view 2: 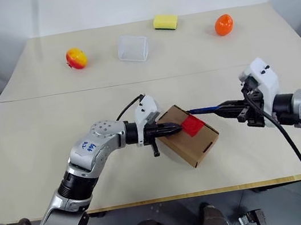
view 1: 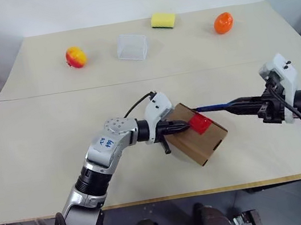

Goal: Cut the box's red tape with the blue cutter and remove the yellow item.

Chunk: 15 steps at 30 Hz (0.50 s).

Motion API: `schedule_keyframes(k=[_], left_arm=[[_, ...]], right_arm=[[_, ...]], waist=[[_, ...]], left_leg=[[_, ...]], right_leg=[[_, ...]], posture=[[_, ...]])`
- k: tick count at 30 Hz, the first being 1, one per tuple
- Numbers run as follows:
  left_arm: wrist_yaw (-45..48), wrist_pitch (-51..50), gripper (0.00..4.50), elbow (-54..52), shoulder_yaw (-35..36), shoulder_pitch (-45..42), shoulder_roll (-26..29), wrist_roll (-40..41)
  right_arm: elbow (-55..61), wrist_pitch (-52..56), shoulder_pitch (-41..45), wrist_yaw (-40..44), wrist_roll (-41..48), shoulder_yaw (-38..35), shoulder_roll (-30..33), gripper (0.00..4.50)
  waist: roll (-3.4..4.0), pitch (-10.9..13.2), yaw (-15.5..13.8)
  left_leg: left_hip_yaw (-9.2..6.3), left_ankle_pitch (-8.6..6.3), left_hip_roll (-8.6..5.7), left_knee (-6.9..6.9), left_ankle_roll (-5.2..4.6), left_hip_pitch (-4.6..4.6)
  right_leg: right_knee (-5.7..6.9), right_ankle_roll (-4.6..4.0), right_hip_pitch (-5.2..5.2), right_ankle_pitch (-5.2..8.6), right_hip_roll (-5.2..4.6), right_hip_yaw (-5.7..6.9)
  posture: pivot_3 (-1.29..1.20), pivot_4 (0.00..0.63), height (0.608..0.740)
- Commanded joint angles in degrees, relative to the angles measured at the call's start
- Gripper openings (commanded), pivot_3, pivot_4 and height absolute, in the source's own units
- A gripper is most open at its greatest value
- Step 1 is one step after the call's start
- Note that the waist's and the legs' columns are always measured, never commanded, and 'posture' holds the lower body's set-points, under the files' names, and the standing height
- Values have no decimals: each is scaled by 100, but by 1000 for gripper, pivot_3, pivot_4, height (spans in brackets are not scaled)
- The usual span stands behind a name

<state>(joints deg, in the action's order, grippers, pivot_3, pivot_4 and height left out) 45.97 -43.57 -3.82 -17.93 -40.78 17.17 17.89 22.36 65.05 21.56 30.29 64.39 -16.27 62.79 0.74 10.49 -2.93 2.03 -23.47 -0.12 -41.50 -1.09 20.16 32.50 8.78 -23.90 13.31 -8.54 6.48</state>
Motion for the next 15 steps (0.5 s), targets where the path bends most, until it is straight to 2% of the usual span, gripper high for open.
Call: schedule_keyframes(k=[1, 15], left_arm=[[9, -60, 0, -92, -94, 92, -2, -18], [-1, -76, 0, -116, -106, 94, 0, -25]], right_arm=[[81, -9, 247, 34, 99, -254, -29, 152], [251, 136, -21, 80, -79, -198, -50, 152]], waist=[[0, 0, 3], [0, 0, 2]], left_leg=[[0, 0, 0, 0, 0, -1], [0, 0, 0, -1, 0, -1]], right_leg=[[1, 0, 0, 0, 0, -1], [3, 0, 0, 0, 0, 0]], posture=[[0, 150, 740], [0, 150, 740]])
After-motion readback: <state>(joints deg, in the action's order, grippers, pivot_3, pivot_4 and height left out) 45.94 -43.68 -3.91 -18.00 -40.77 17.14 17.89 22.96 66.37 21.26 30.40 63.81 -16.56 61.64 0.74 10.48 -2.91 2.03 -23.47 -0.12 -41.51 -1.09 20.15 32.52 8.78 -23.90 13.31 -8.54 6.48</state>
